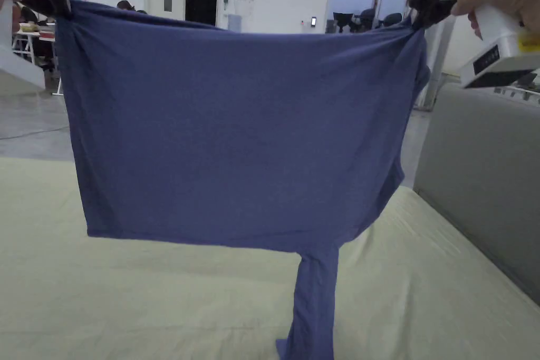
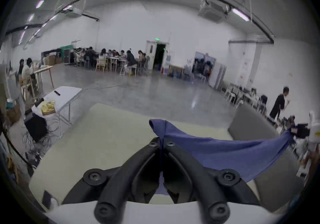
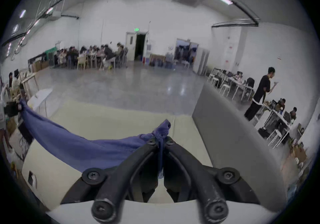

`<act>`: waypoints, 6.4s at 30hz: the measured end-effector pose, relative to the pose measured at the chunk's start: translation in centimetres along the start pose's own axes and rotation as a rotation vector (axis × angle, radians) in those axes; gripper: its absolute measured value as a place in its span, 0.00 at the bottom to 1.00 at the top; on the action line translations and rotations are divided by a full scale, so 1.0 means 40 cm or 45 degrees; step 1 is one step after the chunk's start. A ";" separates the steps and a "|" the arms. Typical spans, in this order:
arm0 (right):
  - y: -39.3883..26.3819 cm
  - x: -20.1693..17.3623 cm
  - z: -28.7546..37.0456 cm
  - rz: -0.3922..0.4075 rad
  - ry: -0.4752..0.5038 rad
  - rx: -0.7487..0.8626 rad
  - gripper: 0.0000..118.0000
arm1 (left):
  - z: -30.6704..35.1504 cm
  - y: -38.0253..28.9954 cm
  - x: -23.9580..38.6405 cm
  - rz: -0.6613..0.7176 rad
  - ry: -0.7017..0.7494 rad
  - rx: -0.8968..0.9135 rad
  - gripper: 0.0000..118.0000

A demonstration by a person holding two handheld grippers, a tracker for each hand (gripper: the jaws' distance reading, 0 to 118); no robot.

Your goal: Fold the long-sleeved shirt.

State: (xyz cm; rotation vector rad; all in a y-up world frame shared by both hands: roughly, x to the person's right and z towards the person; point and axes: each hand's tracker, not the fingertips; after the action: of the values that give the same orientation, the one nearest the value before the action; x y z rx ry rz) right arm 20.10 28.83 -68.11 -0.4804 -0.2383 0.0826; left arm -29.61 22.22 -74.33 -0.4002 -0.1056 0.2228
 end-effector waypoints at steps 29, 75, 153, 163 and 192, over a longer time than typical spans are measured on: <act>-0.872 -0.032 -0.094 0.272 0.214 -0.329 0.00 | -0.047 -0.654 -0.205 -0.178 -0.071 -0.575 0.00; -1.650 -0.041 0.348 -0.174 0.431 -0.864 0.05 | 0.525 -1.401 -0.264 -0.088 -0.009 -0.786 0.00; -1.656 -0.222 0.280 -0.242 0.432 -0.761 0.00 | 0.389 -1.404 -0.090 -0.148 -0.075 -0.722 0.00; -1.558 -0.183 0.195 -0.262 0.459 -0.682 0.00 | 0.194 -1.320 -0.171 -0.043 -0.161 -0.841 0.00; -1.330 -0.038 -0.505 -0.608 0.284 -1.054 1.00 | -0.257 -1.268 -0.244 -0.282 0.106 -0.961 0.00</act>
State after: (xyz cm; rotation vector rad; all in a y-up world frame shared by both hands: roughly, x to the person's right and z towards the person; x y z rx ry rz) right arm 24.82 -27.43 -60.95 -1.2321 -0.1543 -0.5560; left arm -27.74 -29.41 -64.17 -1.1409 -0.1495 -0.0643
